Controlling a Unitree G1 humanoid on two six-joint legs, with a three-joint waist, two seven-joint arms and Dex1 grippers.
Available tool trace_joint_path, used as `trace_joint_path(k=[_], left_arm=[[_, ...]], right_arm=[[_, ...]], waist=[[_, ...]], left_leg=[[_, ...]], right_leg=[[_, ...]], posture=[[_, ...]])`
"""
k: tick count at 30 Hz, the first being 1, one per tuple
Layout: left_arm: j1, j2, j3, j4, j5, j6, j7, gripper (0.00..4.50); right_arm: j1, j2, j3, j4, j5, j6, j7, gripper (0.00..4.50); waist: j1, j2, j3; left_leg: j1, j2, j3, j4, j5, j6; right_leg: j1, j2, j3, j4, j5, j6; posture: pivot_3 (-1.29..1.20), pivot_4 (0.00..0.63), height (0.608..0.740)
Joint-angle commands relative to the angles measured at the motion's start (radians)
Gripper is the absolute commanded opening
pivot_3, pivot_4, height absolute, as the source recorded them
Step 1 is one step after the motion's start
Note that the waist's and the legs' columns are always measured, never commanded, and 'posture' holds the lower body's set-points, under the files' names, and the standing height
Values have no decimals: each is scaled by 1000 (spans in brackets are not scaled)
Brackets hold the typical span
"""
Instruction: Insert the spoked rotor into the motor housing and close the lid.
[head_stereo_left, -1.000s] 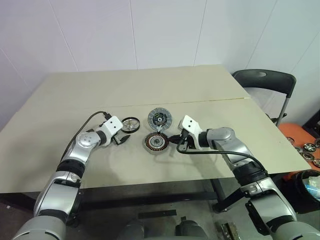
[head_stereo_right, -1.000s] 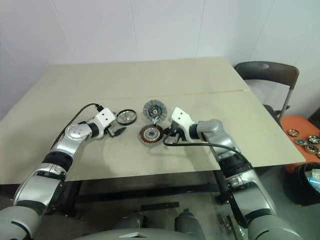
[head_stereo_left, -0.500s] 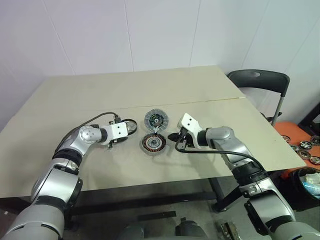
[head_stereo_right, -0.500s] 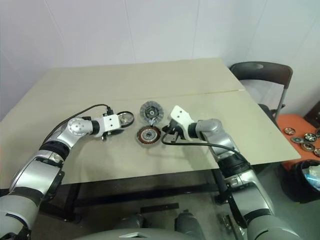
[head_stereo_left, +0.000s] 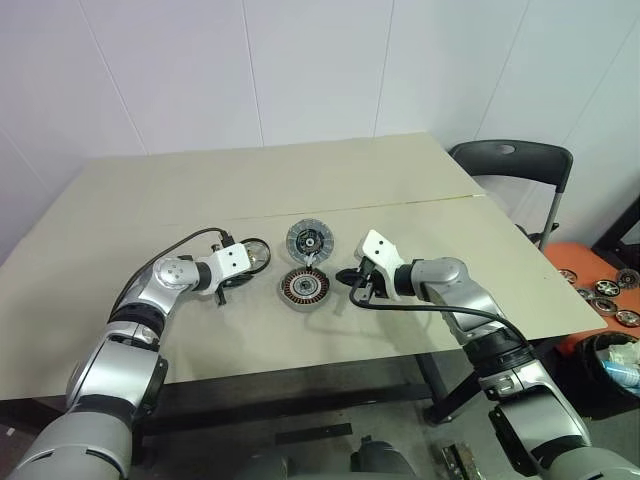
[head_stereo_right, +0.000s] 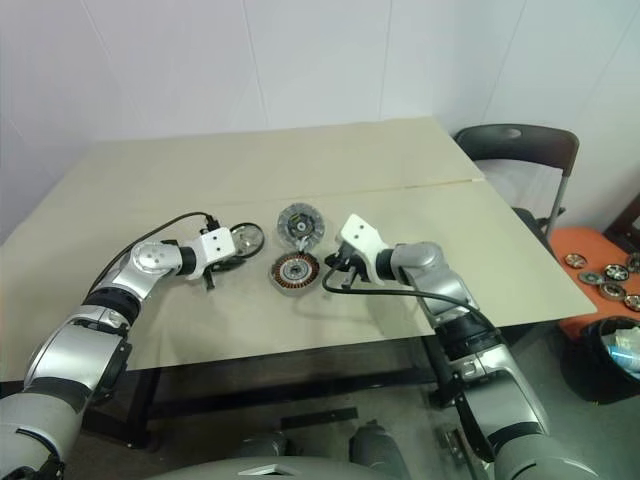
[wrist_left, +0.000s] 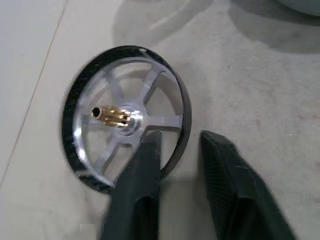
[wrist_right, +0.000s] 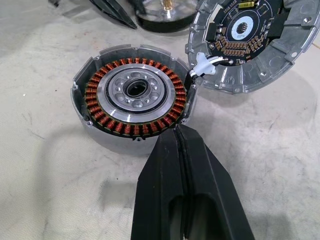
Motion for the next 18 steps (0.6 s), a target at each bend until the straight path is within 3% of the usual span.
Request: trace_joint_path(k=[1,11,18], left_arm=[[42,3,-25,42,32,27,-28,9],[36,-7,33,20,-17,18,18,9],[-5,-88,311,-133,-361,219,-95,9]], right_arm=[[-22,7,-15,-29,16,-9,0,0],[-18,4,-9,-22,9,-11,4,0],[-9,0,0,-20,2,-11,7,0]], waist=[[-1,0,0],[0,0,0],[7,-4,3]], left_leg=[[0,0,0,0,0,0],[0,0,-1,0,0,0],[-6,0,-2,0,0,0]], right_leg=[[0,0,0,0,0,0],[-1,0,0,0,0,0],[-5,0,-2,0,0,0]], posture=[[0,0,740],[0,0,740],[0,0,740]])
